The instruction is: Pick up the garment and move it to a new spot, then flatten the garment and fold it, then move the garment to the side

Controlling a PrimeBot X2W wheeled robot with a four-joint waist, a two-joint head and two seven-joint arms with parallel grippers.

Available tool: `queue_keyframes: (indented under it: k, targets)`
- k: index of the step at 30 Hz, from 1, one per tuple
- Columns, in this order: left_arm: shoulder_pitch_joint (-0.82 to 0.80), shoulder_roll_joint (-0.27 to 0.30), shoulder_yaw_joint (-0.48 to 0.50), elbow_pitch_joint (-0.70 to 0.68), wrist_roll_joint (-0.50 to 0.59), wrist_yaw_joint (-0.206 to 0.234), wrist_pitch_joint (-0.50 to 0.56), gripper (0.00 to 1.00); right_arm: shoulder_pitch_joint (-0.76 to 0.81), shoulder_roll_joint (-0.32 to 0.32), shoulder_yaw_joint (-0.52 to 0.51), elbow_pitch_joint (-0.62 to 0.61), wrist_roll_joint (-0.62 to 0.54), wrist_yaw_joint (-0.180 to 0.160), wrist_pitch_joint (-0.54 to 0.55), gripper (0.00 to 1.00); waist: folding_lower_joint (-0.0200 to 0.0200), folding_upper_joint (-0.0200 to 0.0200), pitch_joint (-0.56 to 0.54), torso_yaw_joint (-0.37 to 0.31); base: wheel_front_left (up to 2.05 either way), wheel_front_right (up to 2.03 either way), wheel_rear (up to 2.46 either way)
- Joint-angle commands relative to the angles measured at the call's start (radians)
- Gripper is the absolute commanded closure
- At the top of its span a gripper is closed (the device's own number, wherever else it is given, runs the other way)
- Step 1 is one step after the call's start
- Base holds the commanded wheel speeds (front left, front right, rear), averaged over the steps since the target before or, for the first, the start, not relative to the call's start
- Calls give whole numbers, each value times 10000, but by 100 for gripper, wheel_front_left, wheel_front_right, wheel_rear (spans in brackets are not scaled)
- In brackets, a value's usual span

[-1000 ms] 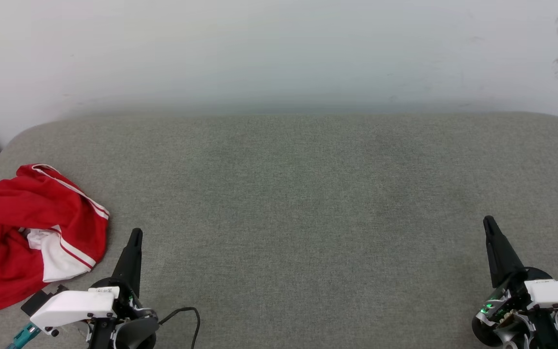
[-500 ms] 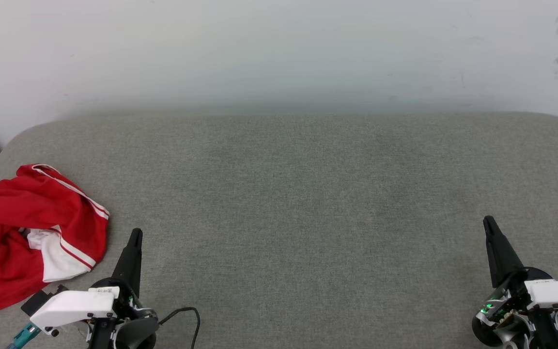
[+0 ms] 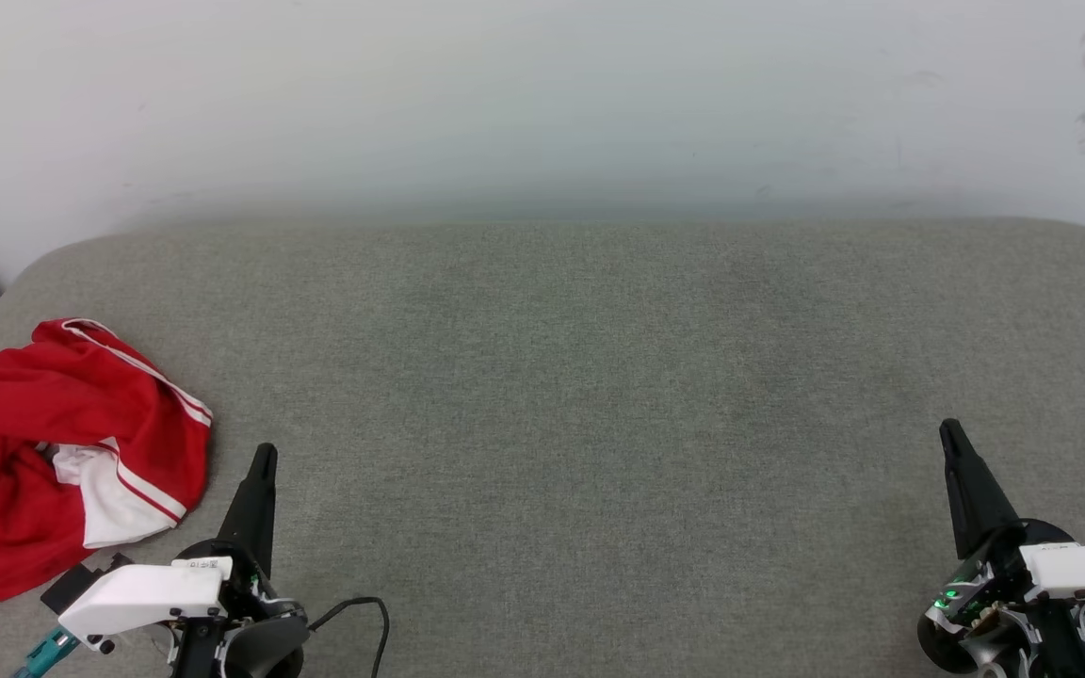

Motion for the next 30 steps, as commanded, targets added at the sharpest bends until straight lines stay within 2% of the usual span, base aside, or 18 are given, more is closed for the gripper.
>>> queue_keyframes:
  k: [1, 15, 16, 30]
  targets:
    - [-79, -20, 11, -1, 31, -30, 14, 100, -114, 39, 5, 6, 30, -3, -4, 100, 0, 0, 0, 0, 0, 0, 0]
    - [-79, -20, 10, -1, 31, -29, 14, 100, -114, 39, 5, 6, 30, -3, -4, 100, 0, 0, 0, 0, 0, 0, 0]
    - [-1, 0, -6, -2, 2, 2, -2, 0, 1, 0, 1, 0, -4, 0, -5, 0, 0, 0, 0, 0, 0, 0, 0]
    - [56, -4, -817, -251, 392, 8, -622, 0, 229, 4, 218, -92, -564, 0, -622, 0, 0, 0, 9, -16, 0, 0, 0]
